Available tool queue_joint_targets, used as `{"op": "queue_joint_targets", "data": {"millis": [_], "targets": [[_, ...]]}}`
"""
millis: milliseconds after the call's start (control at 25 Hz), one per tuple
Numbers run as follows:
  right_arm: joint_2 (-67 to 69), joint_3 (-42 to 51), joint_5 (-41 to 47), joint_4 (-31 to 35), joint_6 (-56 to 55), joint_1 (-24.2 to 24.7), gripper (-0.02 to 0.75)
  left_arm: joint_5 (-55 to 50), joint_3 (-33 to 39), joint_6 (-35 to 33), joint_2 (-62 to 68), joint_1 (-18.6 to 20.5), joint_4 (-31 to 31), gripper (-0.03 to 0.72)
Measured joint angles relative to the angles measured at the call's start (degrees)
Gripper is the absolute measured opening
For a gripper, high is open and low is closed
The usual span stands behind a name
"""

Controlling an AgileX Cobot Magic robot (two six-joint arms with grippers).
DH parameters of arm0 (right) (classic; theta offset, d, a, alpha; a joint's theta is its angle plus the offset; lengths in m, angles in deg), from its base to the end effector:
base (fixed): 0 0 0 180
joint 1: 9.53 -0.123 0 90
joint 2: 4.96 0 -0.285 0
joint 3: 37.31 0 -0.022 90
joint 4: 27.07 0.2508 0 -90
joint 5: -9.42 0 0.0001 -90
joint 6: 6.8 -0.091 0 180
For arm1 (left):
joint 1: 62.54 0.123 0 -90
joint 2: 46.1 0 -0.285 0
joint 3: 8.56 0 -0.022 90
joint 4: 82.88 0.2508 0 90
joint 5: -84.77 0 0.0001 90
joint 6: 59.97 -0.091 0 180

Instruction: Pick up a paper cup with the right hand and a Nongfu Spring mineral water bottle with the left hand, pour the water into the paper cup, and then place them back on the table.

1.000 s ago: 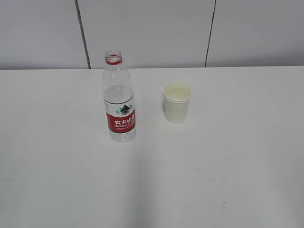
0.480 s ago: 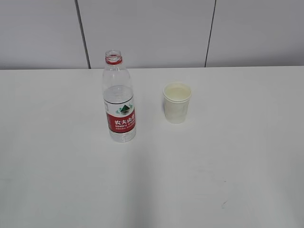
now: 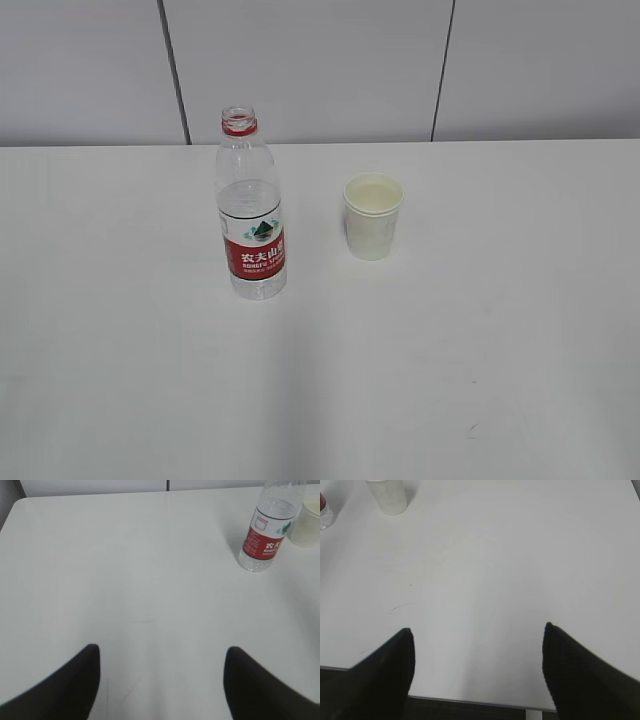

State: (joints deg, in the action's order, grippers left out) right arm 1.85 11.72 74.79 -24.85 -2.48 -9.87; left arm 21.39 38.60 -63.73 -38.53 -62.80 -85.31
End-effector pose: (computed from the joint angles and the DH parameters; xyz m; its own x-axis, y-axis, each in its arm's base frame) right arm -0.0101 0.0031 0.2686 -0.5149 -0.0622 -0.8550 -0.0667 0.9972 -0.0324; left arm -0.0103 -0.0034 0.2804 -0.4686 0.0487 -0.8821 0.0599 0.9979 0.0233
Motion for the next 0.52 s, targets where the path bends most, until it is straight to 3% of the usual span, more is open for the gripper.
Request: {"op": "queue_joint_targets", "data": {"millis": [520], "targets": [[0.0, 0.0, 0.0, 0.0, 0.0, 0.0, 0.587, 0.0, 0.0, 0.0, 0.0, 0.0, 0.0, 0.478]]}}
